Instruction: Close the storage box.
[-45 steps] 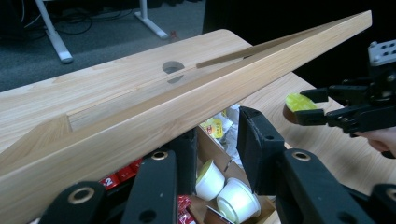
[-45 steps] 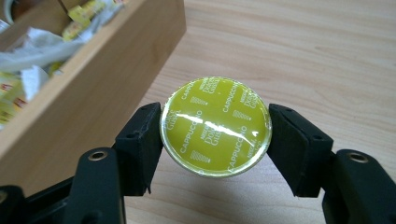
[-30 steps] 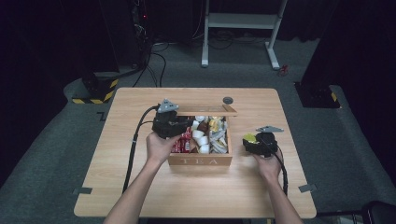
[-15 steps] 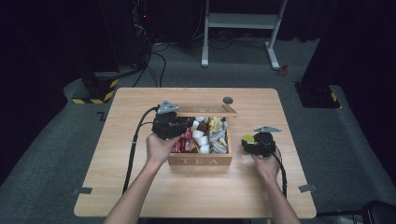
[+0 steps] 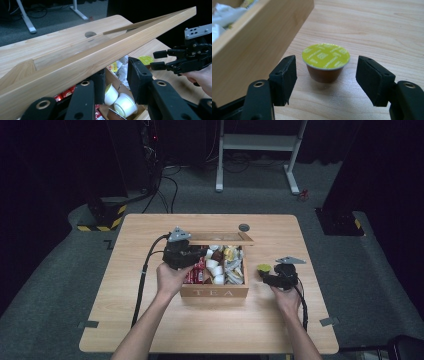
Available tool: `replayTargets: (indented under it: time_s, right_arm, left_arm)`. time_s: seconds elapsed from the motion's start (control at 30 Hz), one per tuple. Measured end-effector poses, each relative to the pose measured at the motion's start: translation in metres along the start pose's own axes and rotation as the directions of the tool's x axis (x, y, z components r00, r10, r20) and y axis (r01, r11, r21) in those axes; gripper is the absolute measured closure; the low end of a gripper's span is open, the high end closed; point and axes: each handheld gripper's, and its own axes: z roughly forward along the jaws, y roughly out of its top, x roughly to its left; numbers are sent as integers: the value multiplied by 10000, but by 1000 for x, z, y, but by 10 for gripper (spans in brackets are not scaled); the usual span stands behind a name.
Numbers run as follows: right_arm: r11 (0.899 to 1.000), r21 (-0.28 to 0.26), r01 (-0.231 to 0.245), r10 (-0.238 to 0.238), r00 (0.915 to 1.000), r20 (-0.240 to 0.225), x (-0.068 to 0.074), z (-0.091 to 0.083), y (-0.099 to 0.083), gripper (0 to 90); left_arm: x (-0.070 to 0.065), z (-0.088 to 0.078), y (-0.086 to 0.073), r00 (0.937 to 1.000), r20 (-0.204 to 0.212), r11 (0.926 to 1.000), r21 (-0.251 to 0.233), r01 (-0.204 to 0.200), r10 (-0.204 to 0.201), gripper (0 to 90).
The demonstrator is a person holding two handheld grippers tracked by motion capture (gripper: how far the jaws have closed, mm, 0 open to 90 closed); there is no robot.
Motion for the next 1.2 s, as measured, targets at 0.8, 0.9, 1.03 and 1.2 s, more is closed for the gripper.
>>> replayTargets:
  time_s: [0.8,0.9,1.03,1.2]
  right_arm:
    - [9922,-1193,-366,339,9991,-245,-14,-51,-31,429]
    - [9960,-799,-407,402,9992,-72,-16,-50,-38,418]
    - [9990,-430,-87,100,9995,304,-15,-48,-47,415]
    - [9998,-164,143,-131,9974,710,-14,-45,-55,414]
  left_arm:
    - [-2,0,-3,9999,-100,9999,-95,-63,62,670]
    - [-2,0,-4,9999,-87,9999,-97,-71,70,668]
    - [-3,0,-5,9999,-90,9999,-89,-131,130,655]
    - [-4,1,-5,9998,-90,9998,-94,-155,155,635]
